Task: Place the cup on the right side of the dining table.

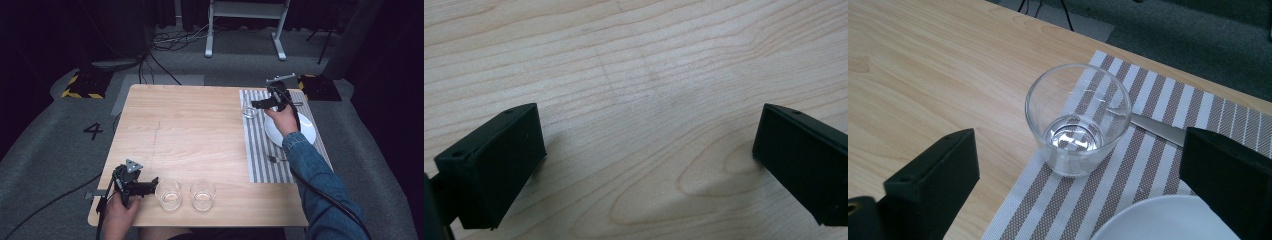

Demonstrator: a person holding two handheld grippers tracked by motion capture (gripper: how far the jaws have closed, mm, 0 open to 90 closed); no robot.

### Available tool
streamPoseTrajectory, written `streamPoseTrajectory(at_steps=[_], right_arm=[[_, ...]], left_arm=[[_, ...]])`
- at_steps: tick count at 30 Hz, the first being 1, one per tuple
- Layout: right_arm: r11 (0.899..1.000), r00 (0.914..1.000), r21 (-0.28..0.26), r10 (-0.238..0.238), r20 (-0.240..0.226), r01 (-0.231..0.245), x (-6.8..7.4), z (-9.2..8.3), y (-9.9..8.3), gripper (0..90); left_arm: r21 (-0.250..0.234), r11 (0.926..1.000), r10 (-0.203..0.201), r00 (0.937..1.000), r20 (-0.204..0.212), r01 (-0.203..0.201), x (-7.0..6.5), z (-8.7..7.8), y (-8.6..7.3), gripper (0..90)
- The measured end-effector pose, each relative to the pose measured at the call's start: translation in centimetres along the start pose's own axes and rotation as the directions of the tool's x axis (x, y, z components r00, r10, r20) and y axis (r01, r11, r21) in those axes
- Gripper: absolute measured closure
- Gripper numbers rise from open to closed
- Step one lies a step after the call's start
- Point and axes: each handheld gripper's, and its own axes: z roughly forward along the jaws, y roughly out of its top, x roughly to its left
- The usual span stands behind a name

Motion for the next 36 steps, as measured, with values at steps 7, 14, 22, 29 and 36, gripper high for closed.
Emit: streamPoseTrajectory(at_steps=[7, 14, 22, 29, 36], right_arm=[[0.999, 0.9994, -0.033, -0.003, -0.034, 0.002, -0.3, -3.2, -0.7, 2.9], [0.999, 0.9987, -0.050, -0.015, -0.049, 0.013, 0.1, -6.0, -1.2, 2.9], [0.999, 0.9967, -0.030, -0.037, -0.072, 0.035, 0.5, -8.7, -2.1, 2.9], [0.998, 0.9954, -0.017, -0.054, -0.079, 0.053, 0.7, -10.8, -3.1, 3.4], [0.998, 0.9943, 0.008, -0.063, -0.087, 0.063, 1.3, -12.4, -4.4, 7.2]], left_arm=[[0.000, 1.0000, 0.000, 1.0000, 0.000, 0.000, 0.0, 0.0, 0.0, 0.5], [0.000, 1.0000, 0.000, 1.0000, 0.000, 0.000, 0.0, 0.0, 0.0, 0.5], [0.000, 1.0000, 0.000, 1.0000, 0.000, 0.000, 0.0, 0.0, 0.0, 0.5], [0.000, 1.0000, 0.000, 1.0000, 0.000, 0.000, 0.0, 0.0, 0.0, 0.5], [0.000, 1.0000, 0.000, 1.0000, 0.000, 0.000, 0.0, 0.0, 0.0, 0.5]])
